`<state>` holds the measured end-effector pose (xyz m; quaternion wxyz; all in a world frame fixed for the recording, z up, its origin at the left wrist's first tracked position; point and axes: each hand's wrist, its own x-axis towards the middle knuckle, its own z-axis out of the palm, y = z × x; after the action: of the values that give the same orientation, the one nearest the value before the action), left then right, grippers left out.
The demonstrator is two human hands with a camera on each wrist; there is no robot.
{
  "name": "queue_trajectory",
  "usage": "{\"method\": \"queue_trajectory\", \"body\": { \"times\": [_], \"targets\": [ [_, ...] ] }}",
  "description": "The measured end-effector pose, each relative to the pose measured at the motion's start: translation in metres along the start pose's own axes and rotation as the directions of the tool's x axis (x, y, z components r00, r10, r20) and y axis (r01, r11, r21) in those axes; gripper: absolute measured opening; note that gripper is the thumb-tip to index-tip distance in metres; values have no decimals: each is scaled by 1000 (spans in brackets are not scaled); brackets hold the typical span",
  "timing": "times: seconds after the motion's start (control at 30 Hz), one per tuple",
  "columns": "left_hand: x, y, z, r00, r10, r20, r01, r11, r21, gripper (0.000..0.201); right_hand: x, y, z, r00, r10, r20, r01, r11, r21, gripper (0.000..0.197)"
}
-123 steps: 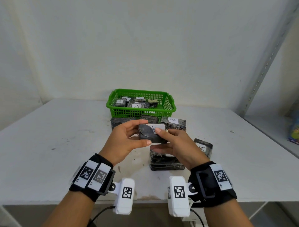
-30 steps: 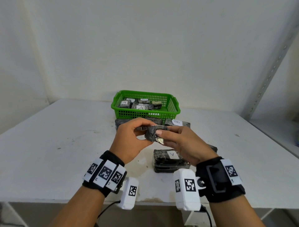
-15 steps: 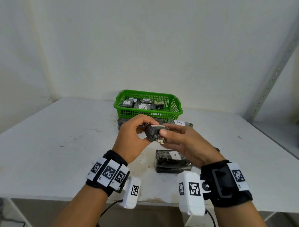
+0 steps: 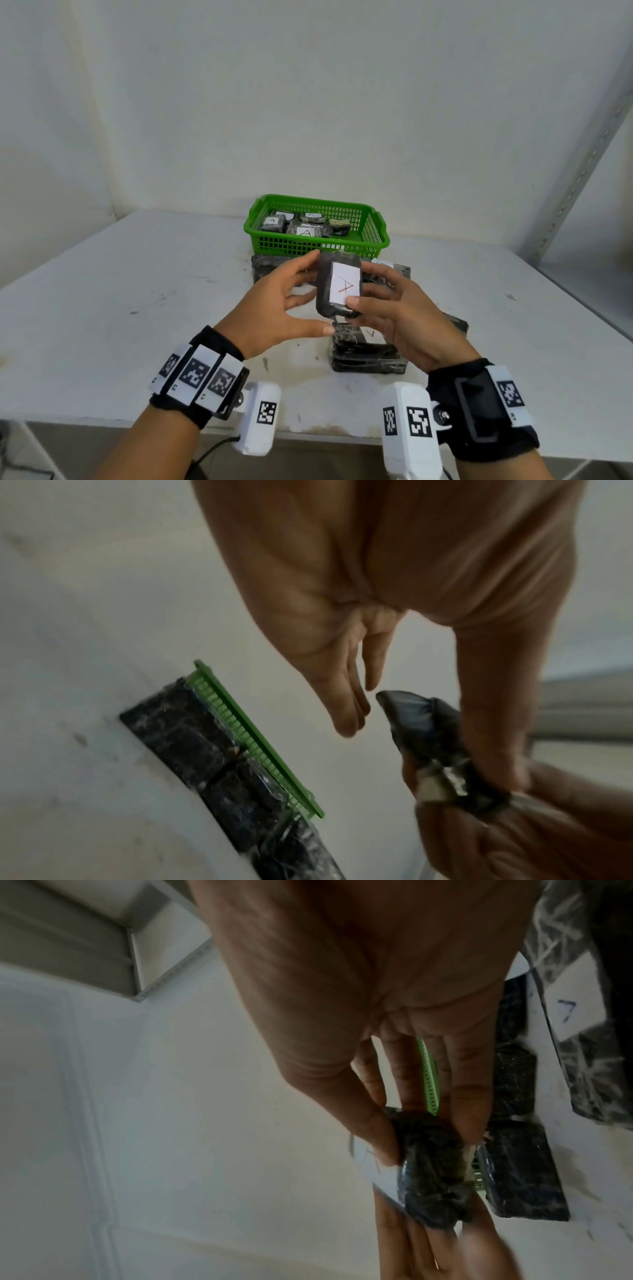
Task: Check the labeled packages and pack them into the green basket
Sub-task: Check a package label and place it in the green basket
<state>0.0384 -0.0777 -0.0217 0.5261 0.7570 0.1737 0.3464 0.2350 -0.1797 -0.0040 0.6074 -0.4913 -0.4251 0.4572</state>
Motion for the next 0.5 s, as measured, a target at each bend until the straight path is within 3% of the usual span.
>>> {"method": "queue_trajectory", "body": {
  "times": [0.07, 0.17, 0.27, 0.4, 0.5],
  "targets": [
    [0, 3, 6, 1000, -9, -10, 9, 999, -50, 80, 1, 2, 2, 998, -58, -5, 57, 993, -105, 63],
    [3, 4, 13, 994, 45, -99, -43, 999, 30, 55, -1, 2, 7, 993, -108, -40, 98, 977, -190, 51],
    [4, 0, 13, 987, 64, -150, -61, 998, 25, 48, -3, -1, 7, 996, -75, -56, 68, 990, -121, 37],
    [4, -3, 9, 984, 94, -153, -83, 994, 77, 42, -6, -5, 4, 997, 73, -33, -75, 996, -48, 53],
    [5, -1, 12, 982, 116, -148, -103, 990, 96, 37, -6, -9, 8, 996, 85, 26, -83, 994, -67, 51]
  ]
}}
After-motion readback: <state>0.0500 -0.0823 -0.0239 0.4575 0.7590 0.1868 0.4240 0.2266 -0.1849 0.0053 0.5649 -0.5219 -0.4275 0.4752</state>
